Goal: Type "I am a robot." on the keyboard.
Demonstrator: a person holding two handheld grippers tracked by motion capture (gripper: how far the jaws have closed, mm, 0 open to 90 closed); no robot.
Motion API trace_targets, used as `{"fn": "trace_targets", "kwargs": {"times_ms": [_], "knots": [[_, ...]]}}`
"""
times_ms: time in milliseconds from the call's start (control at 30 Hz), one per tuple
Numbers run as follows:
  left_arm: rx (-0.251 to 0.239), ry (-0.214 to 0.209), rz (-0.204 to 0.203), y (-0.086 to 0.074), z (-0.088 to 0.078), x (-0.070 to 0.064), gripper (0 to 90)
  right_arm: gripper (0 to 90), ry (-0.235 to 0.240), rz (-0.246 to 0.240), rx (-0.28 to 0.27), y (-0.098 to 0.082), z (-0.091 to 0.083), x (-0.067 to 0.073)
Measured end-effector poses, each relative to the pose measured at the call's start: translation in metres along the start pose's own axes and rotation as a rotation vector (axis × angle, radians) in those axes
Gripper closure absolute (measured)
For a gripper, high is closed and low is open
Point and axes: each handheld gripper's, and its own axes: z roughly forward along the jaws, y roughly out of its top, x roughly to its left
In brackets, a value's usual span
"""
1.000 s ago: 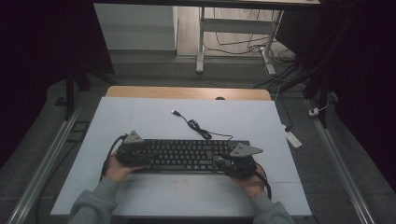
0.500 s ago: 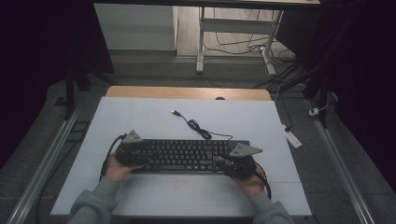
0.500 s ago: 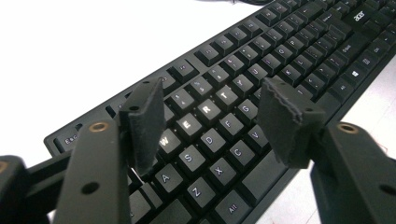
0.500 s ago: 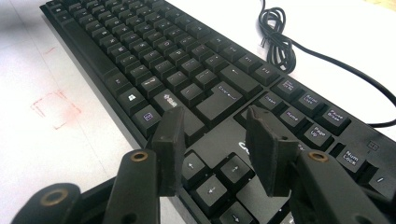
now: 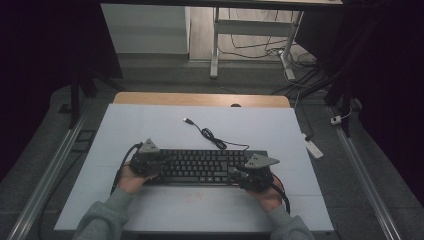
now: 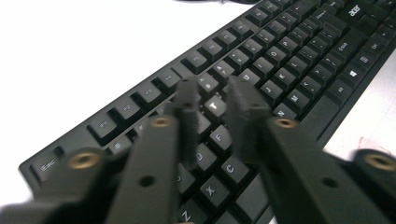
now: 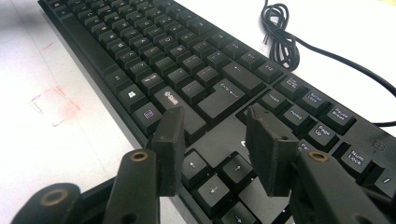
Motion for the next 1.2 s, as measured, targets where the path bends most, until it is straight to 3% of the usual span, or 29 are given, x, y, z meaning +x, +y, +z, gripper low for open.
{"fn": "trace_targets", "kwargs": {"times_ms": [100, 667, 1200], "knots": [[0.004, -0.008, 0.006, 0.002, 0.003, -0.001, 88.7, 57.9, 0.000, 0.000, 0.000, 0.000, 0.000, 0.000], [0.066, -0.003, 0.015, 0.005, 0.032, -0.003, 88.8, 57.8, -0.005, 0.000, 0.008, 0.000, 0.001, 0.000], [0.088, 0.000, 0.013, 0.004, 0.038, -0.003, 88.8, 57.7, -0.008, 0.002, 0.011, -0.001, 0.001, -0.001]]}}
